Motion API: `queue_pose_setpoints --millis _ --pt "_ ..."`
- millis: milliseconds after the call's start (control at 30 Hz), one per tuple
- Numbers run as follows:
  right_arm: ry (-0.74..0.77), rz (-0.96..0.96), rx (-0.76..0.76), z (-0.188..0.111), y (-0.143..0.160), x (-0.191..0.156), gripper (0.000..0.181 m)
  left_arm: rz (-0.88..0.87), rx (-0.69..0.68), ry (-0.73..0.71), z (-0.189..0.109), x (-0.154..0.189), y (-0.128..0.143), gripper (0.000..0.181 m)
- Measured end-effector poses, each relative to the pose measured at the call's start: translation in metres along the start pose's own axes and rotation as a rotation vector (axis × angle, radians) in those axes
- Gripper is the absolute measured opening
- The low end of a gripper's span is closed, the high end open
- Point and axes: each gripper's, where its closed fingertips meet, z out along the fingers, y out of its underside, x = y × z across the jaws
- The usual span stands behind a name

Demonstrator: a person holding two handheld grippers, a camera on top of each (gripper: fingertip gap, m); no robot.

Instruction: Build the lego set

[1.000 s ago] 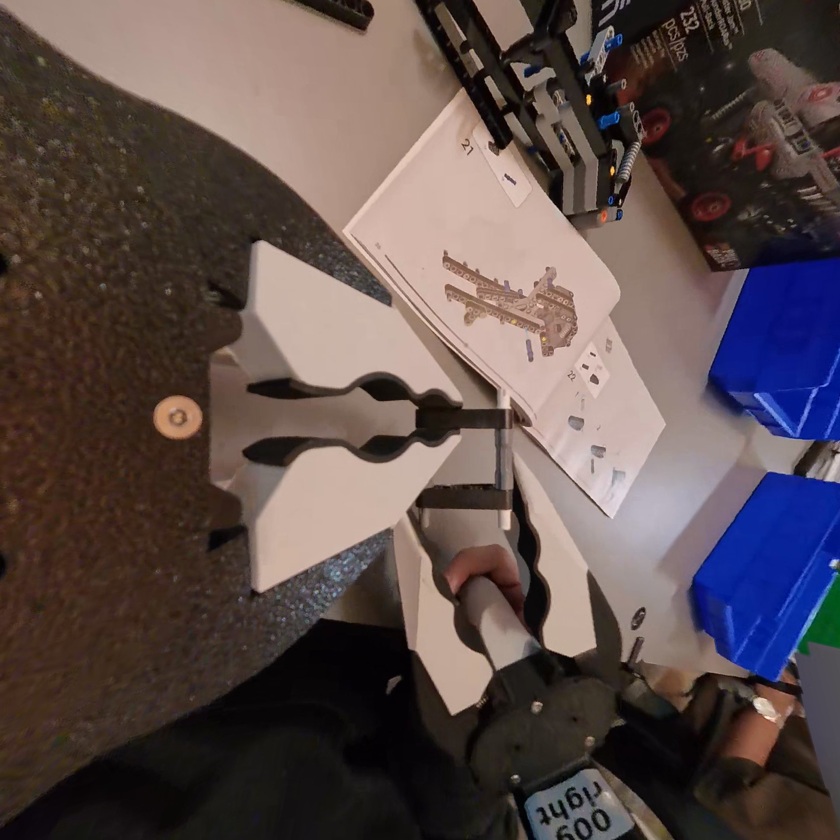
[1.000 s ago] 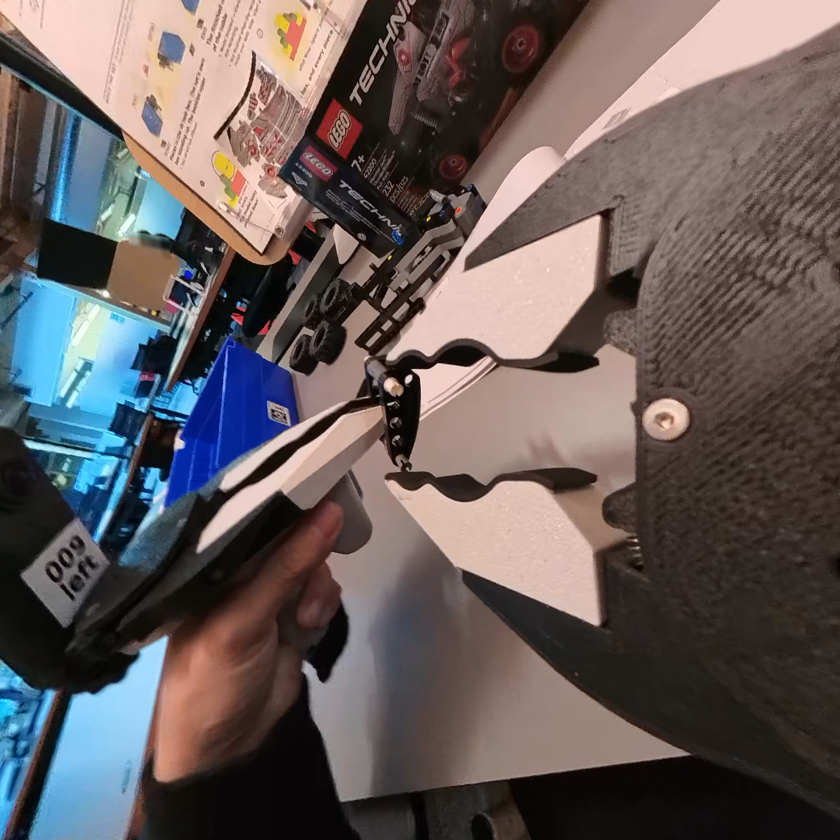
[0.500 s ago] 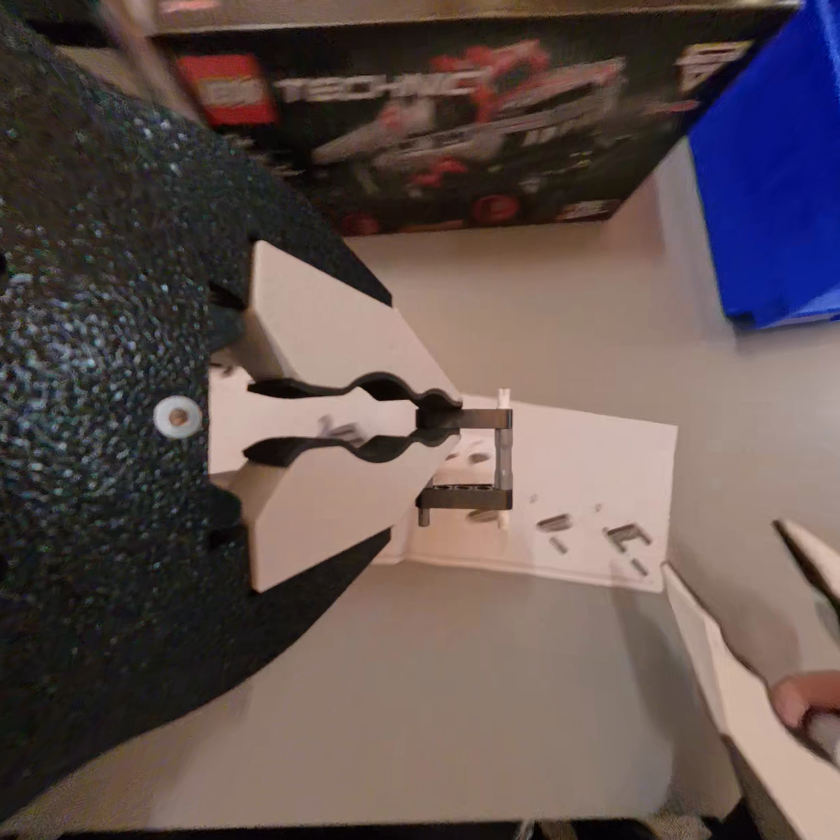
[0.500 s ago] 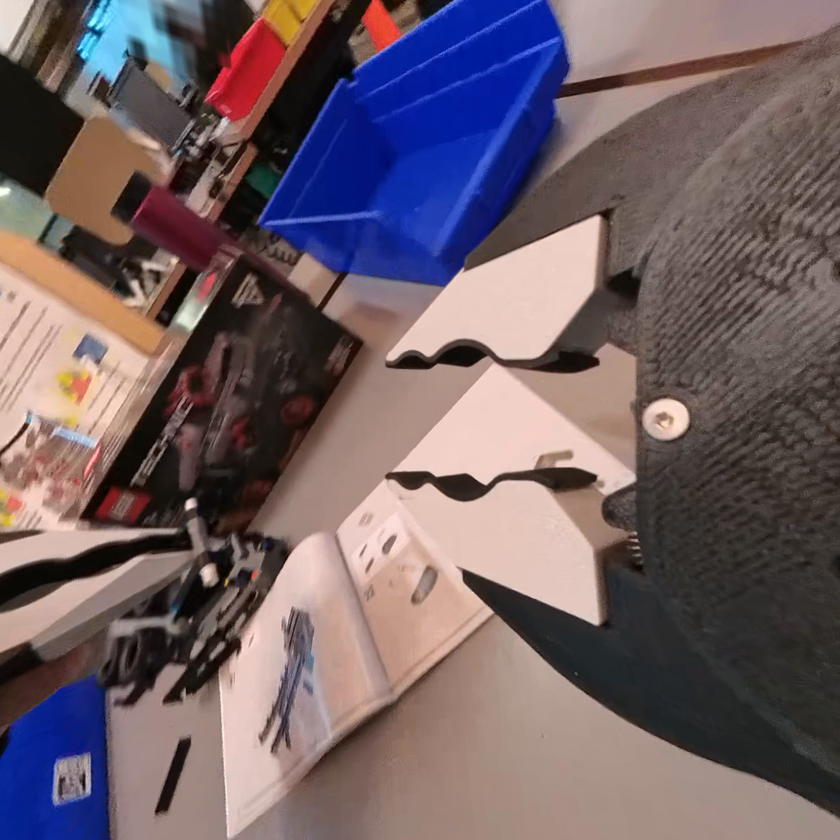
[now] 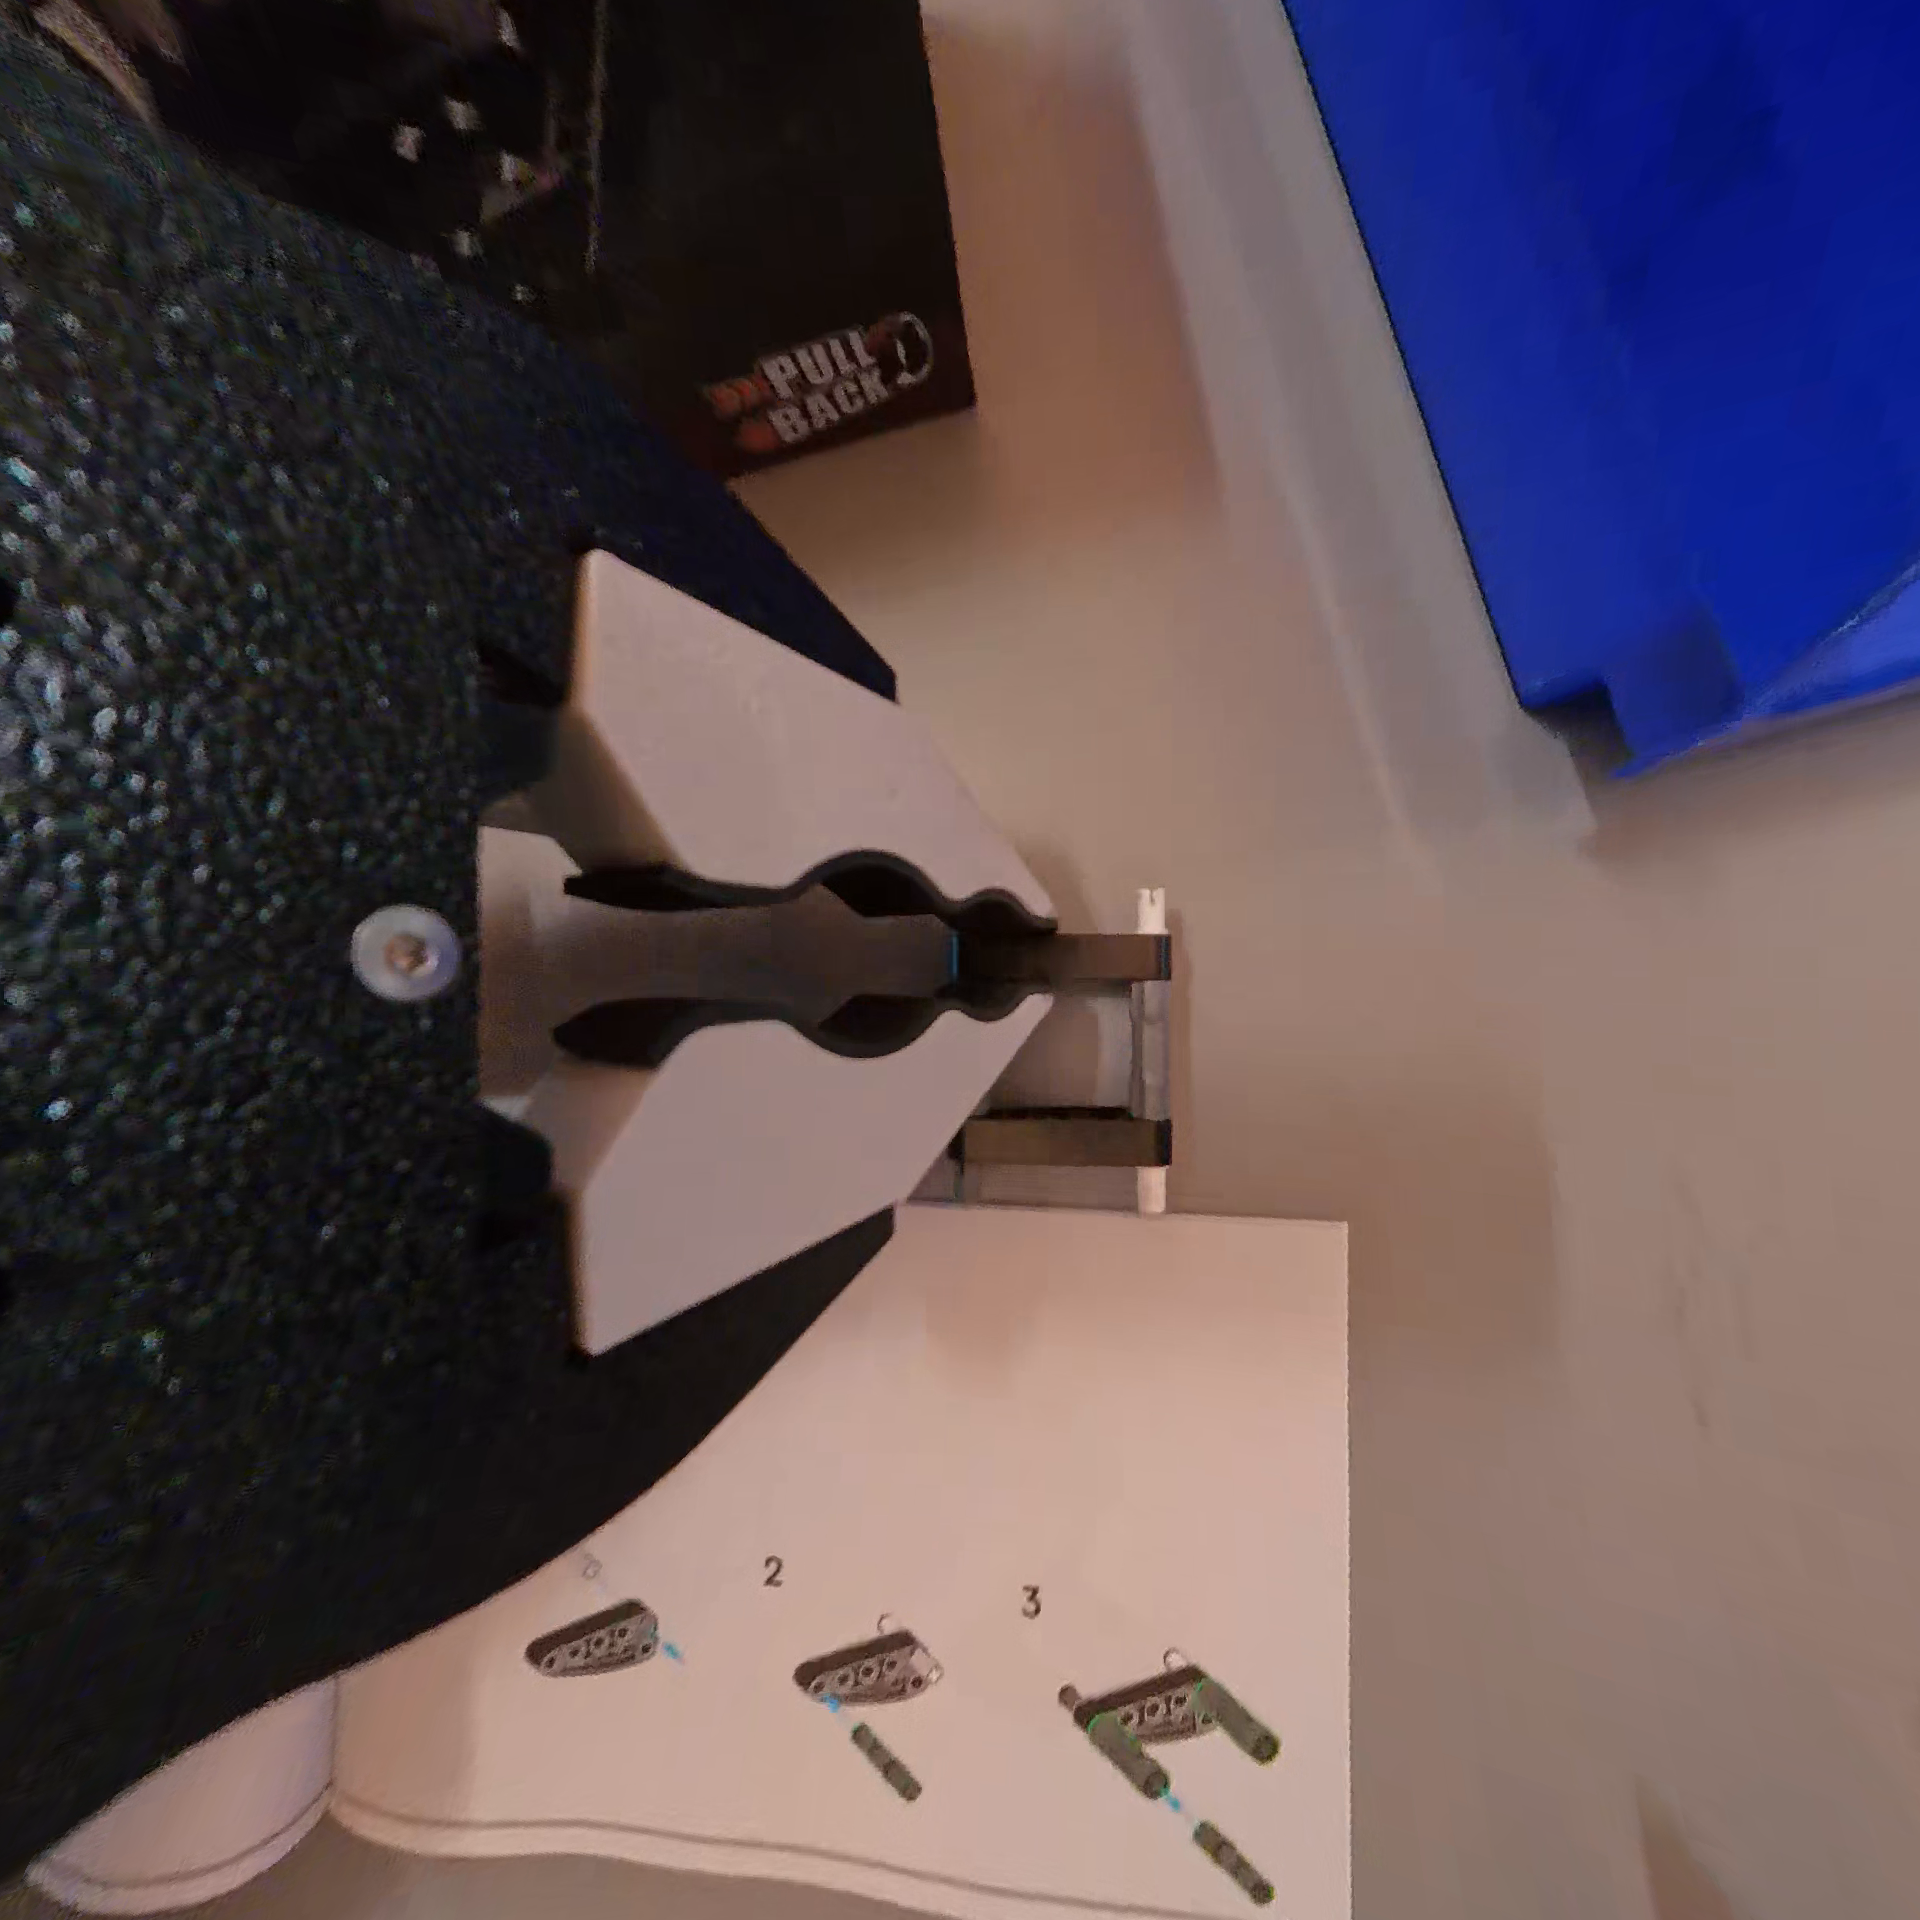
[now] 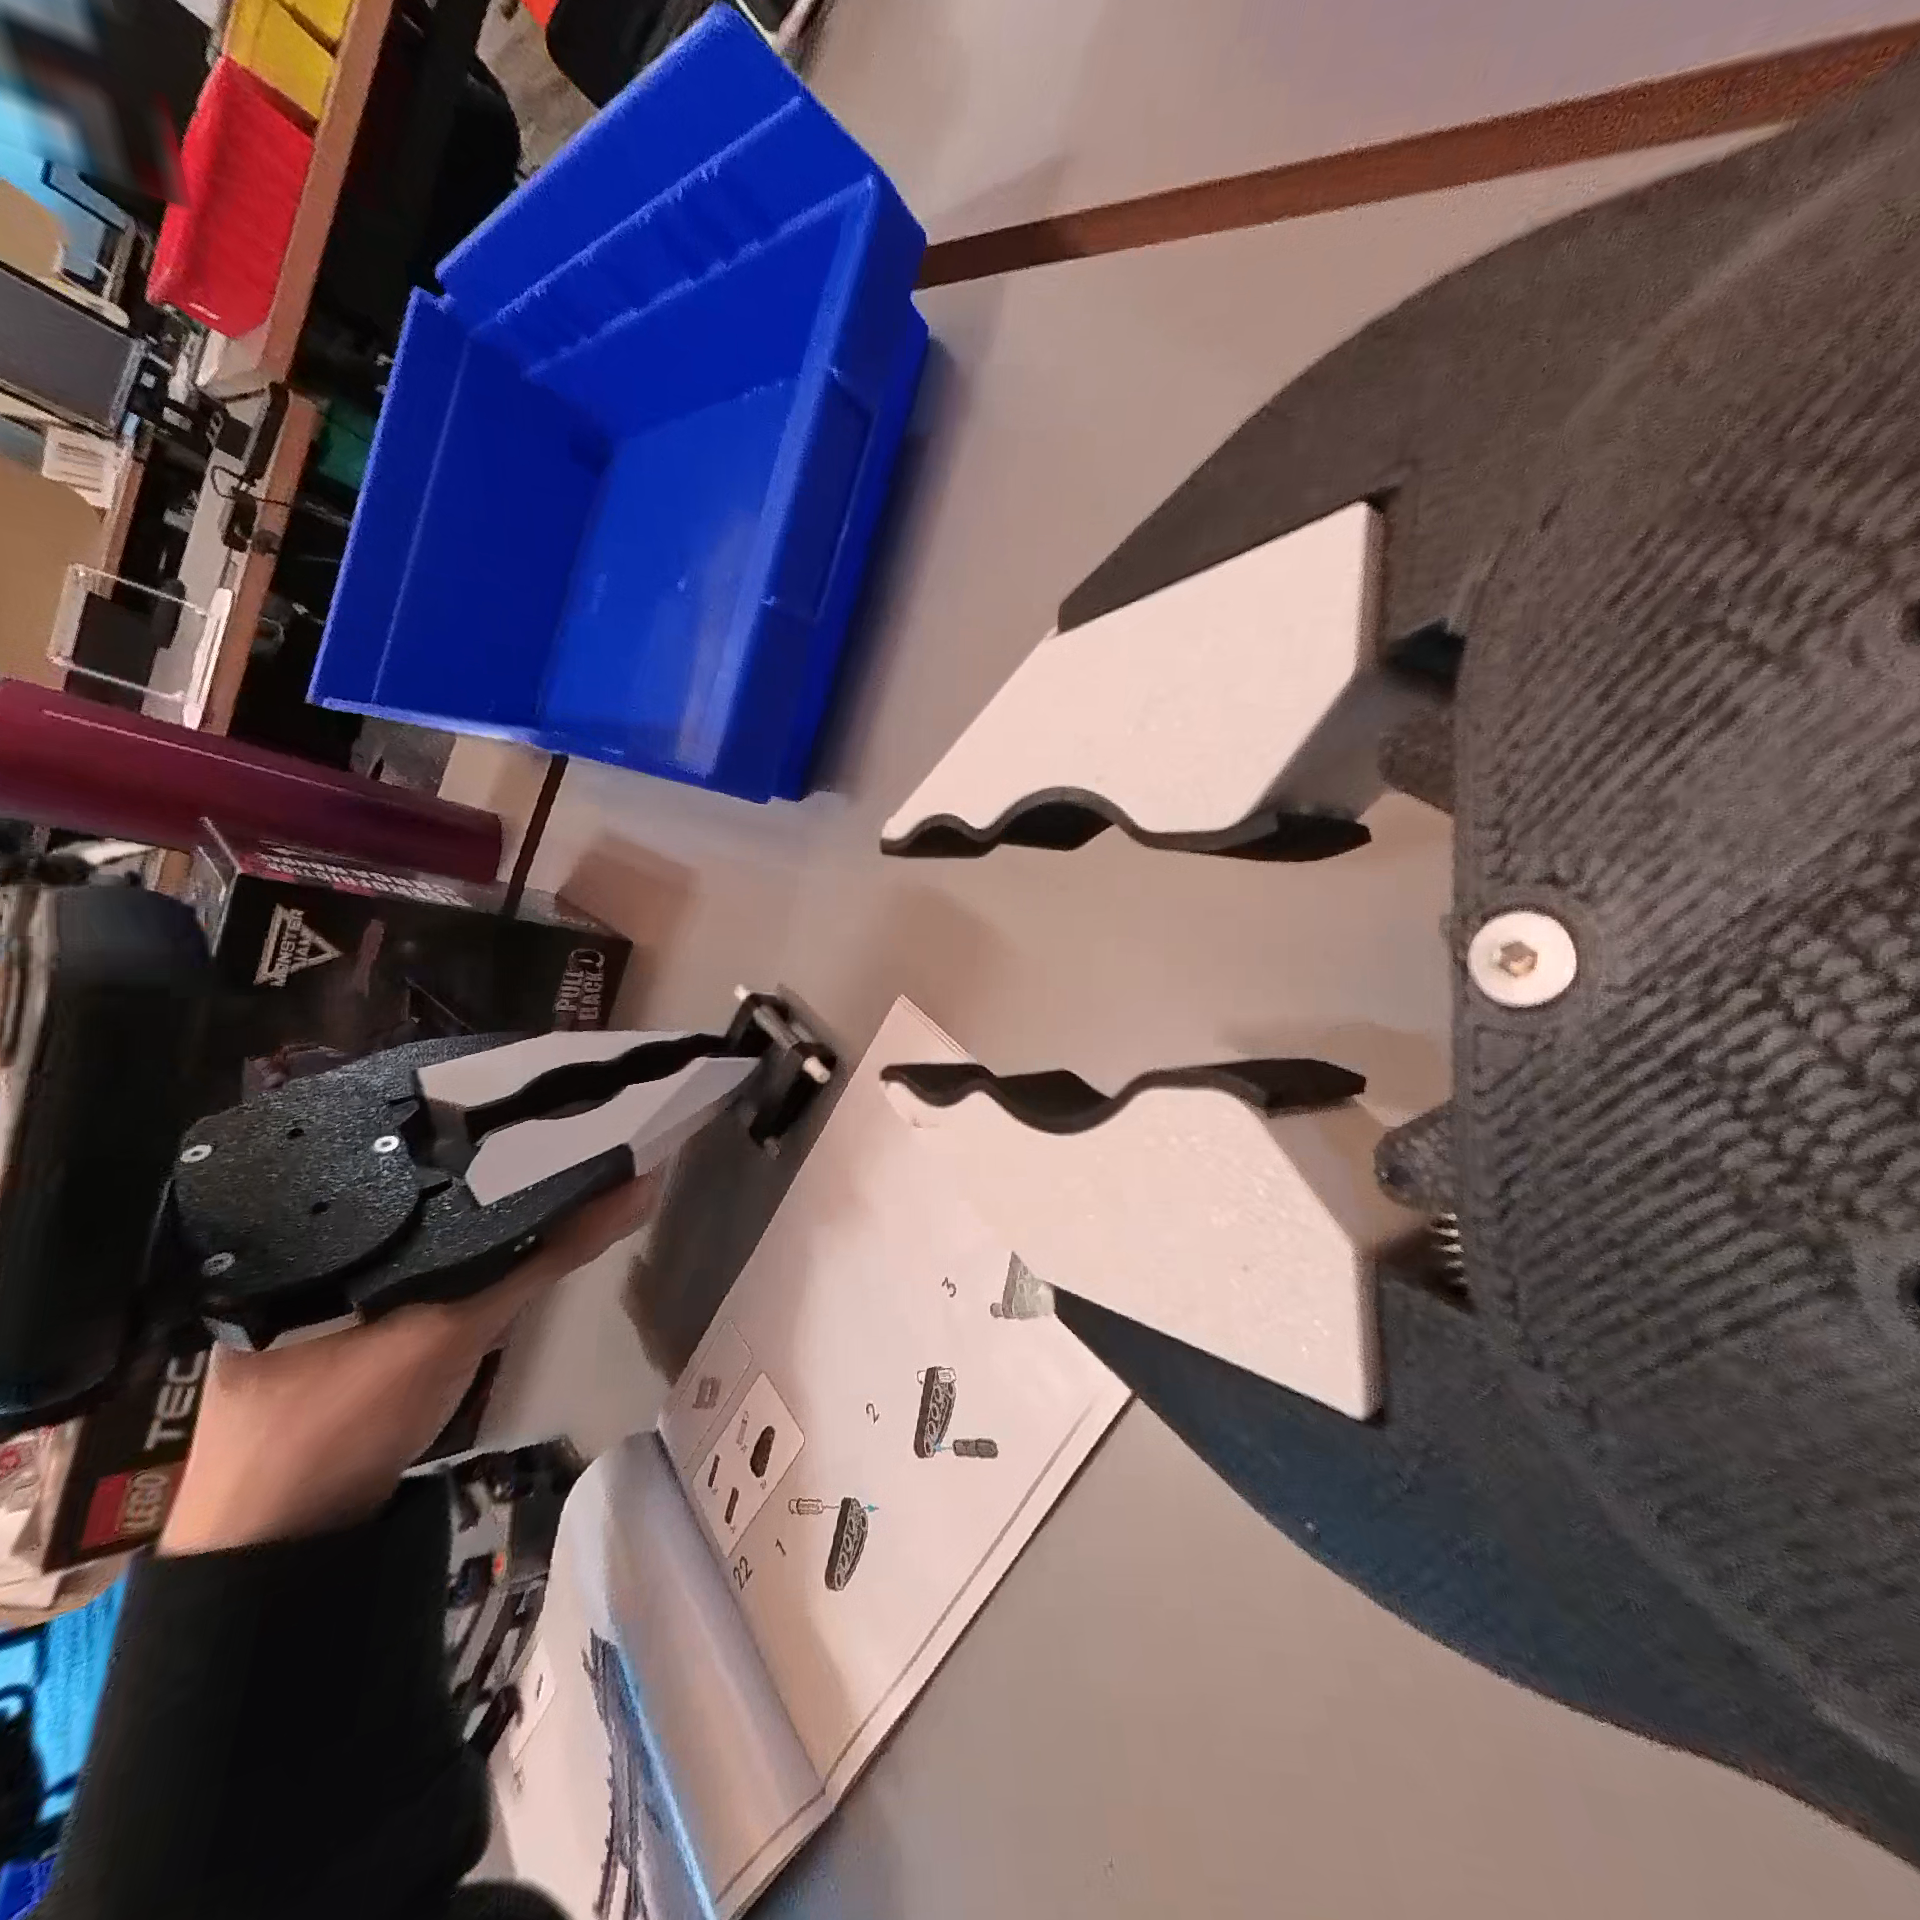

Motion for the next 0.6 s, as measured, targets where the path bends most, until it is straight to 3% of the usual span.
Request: queue_pose_setpoints --millis 133,267,367,433,533,600 --pt "-0.029 0.008 -0.029 0.007 0.009 -0.005 0.036 -0.014 0.037 0.005 0.001 -0.005 0.001 0.005" --pt "-0.058 -0.024 -0.117 0.014 0.026 -0.013 0.036 0.004 0.041 -0.026 -0.006 -0.005 0.003 0.024" --pt "-0.149 -0.075 -0.181 0.012 0.035 -0.03 0.039 -0.02 0.076 -0.095 -0.029 0.001 -0.002 0.039" --pt "-0.215 -0.107 -0.195 0.006 0.037 -0.041 0.041 -0.042 0.124 -0.182 -0.057 0.011 -0.002 0.038" --pt "-0.221 -0.128 -0.206 0.0 0.038 -0.04 0.041 -0.16 0.264 -0.139 -0.08 0.073 0.002 0.031" --pt "-0.196 -0.149 -0.223 -0.001 0.041 -0.035 0.04 -0.225 0.289 -0.089 -0.07 0.118 0.017 0.032"
